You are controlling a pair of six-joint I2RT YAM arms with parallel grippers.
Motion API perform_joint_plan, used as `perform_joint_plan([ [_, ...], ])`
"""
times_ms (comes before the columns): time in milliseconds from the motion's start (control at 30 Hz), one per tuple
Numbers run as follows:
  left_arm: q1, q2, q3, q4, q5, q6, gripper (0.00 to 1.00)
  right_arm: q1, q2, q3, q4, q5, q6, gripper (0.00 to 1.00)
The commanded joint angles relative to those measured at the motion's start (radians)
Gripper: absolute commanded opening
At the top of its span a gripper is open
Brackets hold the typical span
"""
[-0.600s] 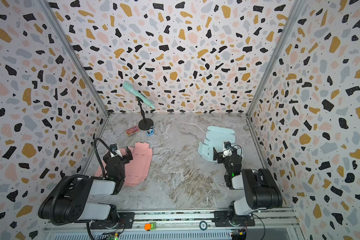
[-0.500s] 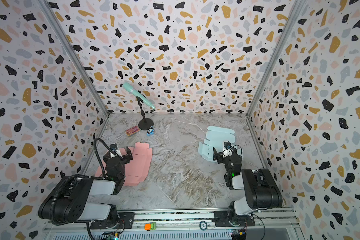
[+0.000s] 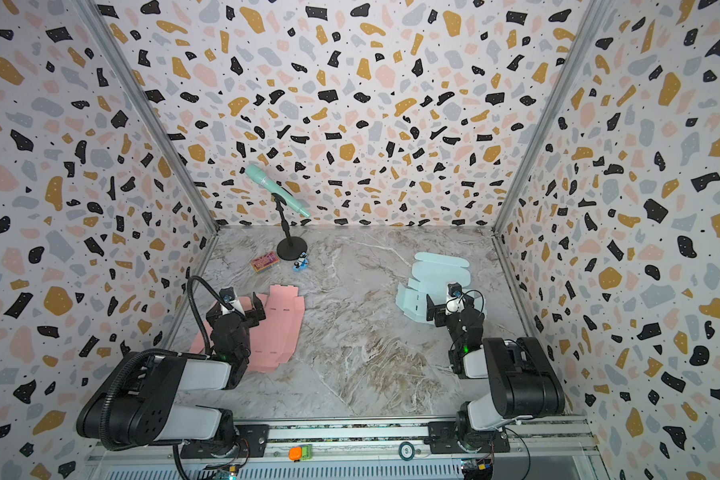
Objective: Fold the paper box
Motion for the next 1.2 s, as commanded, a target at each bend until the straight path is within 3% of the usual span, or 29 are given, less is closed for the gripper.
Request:
perform_joint_plan([
  [0,0.005,-0.011,-0.012,0.062,0.002,-0.004,1.0,-0.007,-0.005,0.01,0.002,-0.012,0.0,0.99],
  [600,0.005,-0.013,-0.014,0.062,0.003,-0.004,1.0,-0.008,-0.006,0.011,0.0,-0.012,-0.003,0.99],
  [700,0.005,-0.021,-0.012,0.057,0.009,-0.004,1.0,-0.003,-0.009,0.01,-0.001,0.03,0.011,0.99],
  [933,0.005,-0.13,0.087,-0.223,0.037,-0.009,1.0,0.025,-0.135,0.009,-0.101,0.094,0.003,0.99],
  [1100,0.005,-0.246,0.157,-0.474,0.1,-0.062,1.0,0.066,-0.249,0.054,-0.305,0.128,0.011,0.99],
  [1167,0.005,-0.299,0.186,-0.576,0.153,-0.101,1.0,0.115,-0.31,0.08,-0.421,0.192,0.004,0.99],
])
